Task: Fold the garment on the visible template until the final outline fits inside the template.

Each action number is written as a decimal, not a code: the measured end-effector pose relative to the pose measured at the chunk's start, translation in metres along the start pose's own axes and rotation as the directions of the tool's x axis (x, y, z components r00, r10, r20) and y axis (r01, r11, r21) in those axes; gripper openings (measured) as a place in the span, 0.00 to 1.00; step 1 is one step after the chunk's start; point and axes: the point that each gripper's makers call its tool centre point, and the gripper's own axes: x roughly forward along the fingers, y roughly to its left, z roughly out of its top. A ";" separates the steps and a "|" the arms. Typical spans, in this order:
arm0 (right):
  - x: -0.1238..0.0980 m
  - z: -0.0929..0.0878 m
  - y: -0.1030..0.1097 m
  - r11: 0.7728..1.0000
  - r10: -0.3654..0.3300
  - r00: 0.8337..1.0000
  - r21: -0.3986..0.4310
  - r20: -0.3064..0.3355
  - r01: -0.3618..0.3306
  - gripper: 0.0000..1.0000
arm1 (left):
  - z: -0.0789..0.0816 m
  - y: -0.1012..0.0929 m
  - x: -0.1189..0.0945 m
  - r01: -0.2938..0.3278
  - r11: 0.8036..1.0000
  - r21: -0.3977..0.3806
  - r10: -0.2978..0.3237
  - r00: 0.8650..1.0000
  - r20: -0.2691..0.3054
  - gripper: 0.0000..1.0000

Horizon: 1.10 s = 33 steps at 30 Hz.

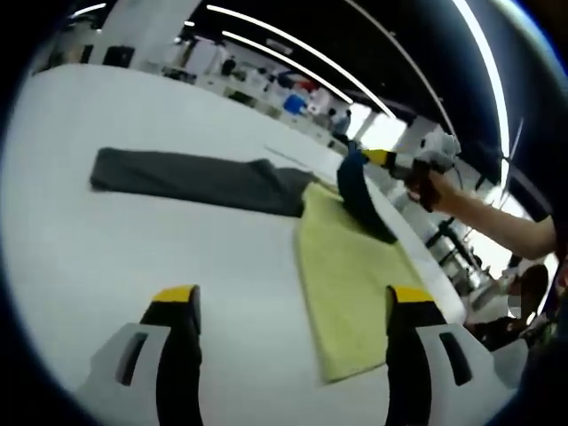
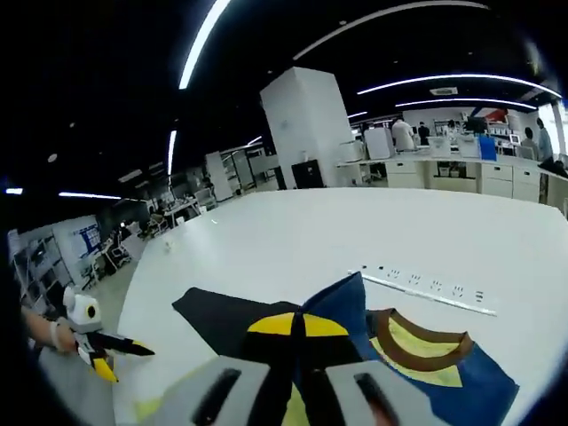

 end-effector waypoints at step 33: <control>0.063 -0.085 0.024 0.998 0.054 0.978 0.022 -0.200 -0.050 0.03 | 0.004 0.013 -0.006 -0.029 0.998 -0.058 0.032 0.999 0.044 0.81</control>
